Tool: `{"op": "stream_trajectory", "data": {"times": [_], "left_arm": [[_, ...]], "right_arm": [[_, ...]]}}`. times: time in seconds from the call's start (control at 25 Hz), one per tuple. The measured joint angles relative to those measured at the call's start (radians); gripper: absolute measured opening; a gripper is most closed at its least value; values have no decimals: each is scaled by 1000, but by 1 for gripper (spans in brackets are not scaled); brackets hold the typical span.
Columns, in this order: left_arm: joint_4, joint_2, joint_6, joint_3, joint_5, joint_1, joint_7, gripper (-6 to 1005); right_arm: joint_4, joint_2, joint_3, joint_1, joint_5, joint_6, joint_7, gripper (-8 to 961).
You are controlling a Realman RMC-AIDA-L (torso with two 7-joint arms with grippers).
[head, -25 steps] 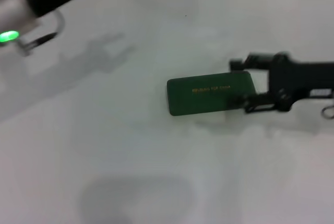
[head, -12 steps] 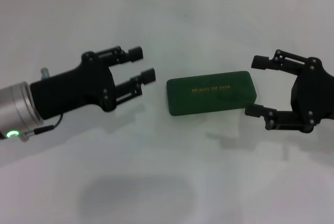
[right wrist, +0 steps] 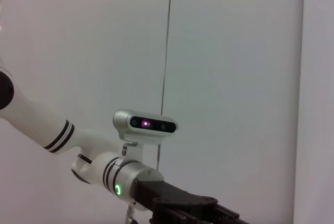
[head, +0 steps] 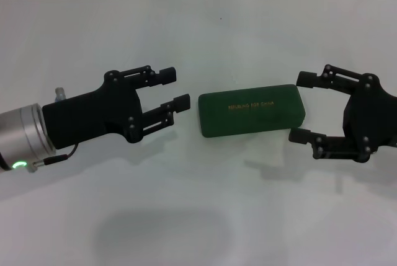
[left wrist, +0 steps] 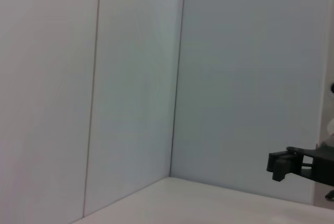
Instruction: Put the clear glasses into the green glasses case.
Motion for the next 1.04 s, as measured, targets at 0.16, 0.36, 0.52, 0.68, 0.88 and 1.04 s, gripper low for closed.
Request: {"op": "stream_trajectory", "data": {"times": [0.16,0.36,0.52,0.68,0.88,1.04], "left_arm": [[4,0,3,0,2,-1,-2,575],[4,4,9,0,20,-2,4,615],[7,3,13,-2,27,-2,17,672],[7,1,14,-1,27,-2,23,730],[7,-1,14,-1,28,-1,37,737],[5,-4,14,-3,28,-1,52,734]], "right_arm": [[20,0,-5,7,0,-3,0,840],[25,-1,-15,12,0,-1,1,840],[25,-2,-17,14,0,7,5,840],[24,-2,-18,14,-3,9,5,840],[27,-1,-18,14,-14,13,6,840],[34,-1,-18,17,-14,15,6,840]]}}
